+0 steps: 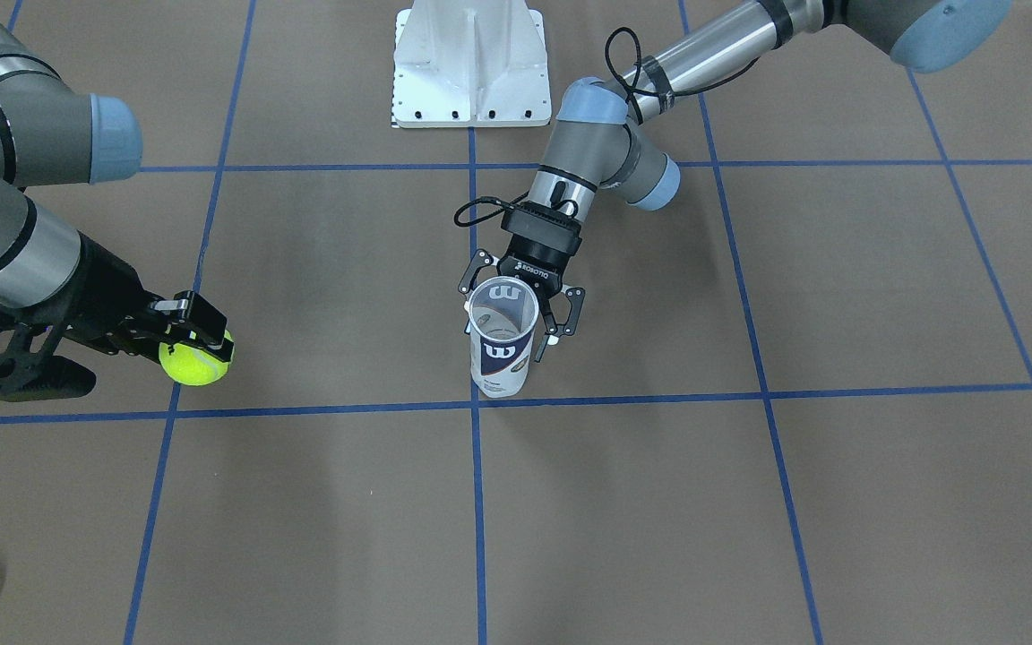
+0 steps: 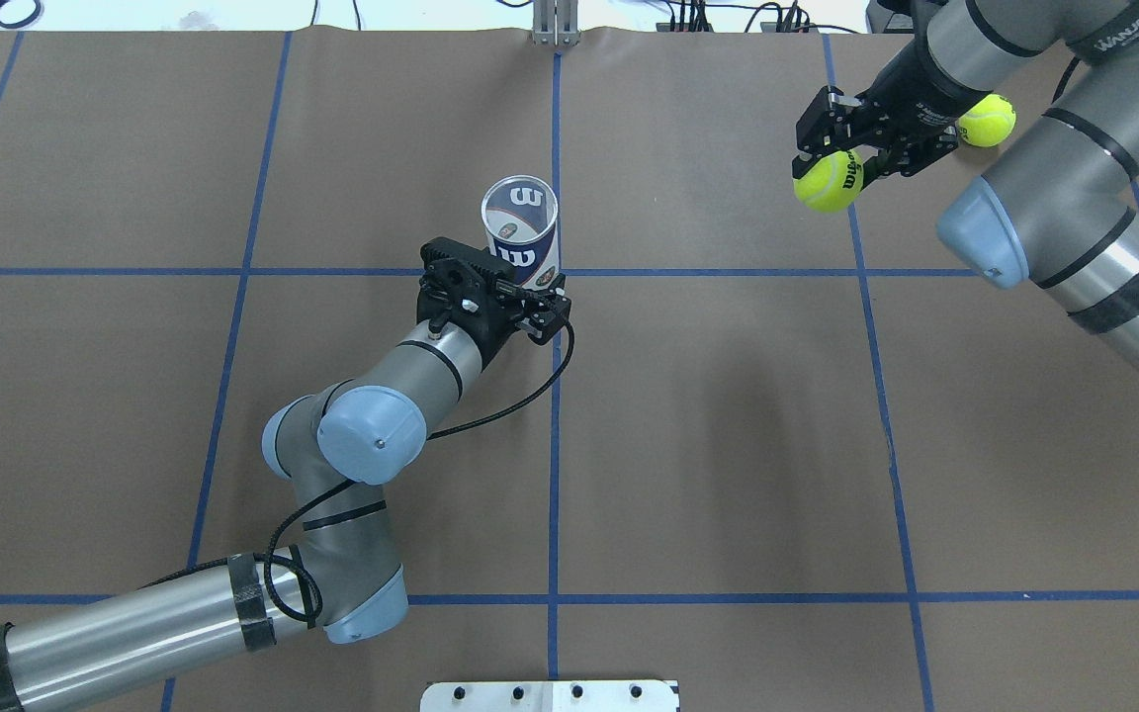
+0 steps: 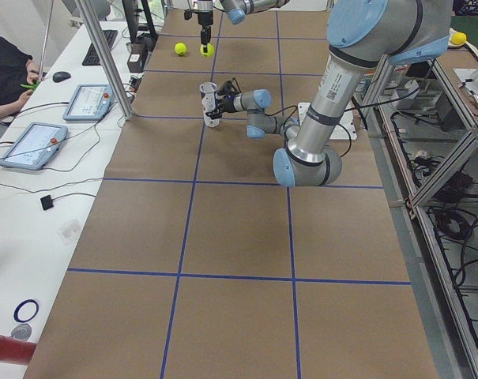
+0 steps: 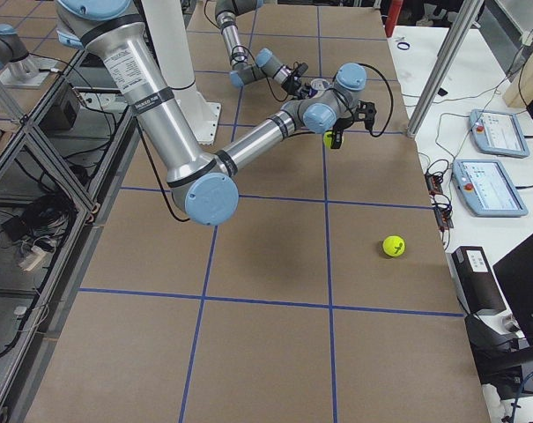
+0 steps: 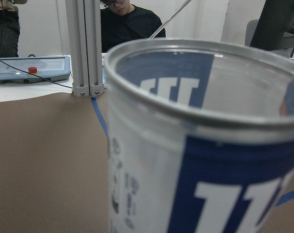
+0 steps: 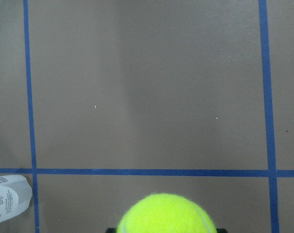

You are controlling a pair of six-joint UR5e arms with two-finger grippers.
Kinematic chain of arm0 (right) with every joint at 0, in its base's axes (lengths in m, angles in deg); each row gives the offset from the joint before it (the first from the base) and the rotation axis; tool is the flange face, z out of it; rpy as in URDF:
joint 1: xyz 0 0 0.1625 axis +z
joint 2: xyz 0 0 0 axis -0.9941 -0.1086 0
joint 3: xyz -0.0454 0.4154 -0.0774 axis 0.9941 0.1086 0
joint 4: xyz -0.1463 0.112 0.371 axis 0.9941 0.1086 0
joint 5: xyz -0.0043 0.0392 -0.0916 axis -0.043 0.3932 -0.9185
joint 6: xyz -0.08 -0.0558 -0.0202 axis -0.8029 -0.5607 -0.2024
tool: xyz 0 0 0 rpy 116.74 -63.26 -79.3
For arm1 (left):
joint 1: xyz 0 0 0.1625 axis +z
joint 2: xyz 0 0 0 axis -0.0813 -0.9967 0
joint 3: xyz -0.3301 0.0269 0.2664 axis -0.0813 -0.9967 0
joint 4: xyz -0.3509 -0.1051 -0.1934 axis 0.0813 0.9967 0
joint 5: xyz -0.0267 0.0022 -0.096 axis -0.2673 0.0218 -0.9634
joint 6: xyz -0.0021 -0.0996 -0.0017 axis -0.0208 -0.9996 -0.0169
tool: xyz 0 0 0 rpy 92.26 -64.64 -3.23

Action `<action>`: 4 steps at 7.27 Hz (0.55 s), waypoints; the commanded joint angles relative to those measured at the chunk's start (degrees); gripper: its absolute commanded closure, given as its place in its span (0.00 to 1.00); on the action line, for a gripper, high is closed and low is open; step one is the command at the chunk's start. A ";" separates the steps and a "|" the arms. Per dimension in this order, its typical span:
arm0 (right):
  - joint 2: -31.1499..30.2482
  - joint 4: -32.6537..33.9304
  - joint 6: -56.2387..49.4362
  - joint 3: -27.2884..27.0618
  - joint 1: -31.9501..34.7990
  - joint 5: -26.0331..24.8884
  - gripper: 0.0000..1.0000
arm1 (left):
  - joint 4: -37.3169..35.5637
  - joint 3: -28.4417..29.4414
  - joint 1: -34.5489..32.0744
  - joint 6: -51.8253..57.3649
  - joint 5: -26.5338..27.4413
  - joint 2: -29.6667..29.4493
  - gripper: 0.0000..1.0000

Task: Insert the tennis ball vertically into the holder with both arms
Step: 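Carry the ball with the right gripper above the can's open top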

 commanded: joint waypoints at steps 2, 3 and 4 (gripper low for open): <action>4.19 0.07 5.82 0.22 -1.65 -0.07 1.00 | -0.04 1.21 0.04 0.02 0.00 -1.08 0.01; 5.43 0.07 7.50 0.22 -2.18 -0.07 1.00 | -0.04 1.30 -0.05 0.02 0.09 -1.08 0.01; 7.09 0.07 9.95 0.05 -3.32 -0.07 1.00 | -0.04 1.30 -0.05 0.02 0.09 -1.08 0.01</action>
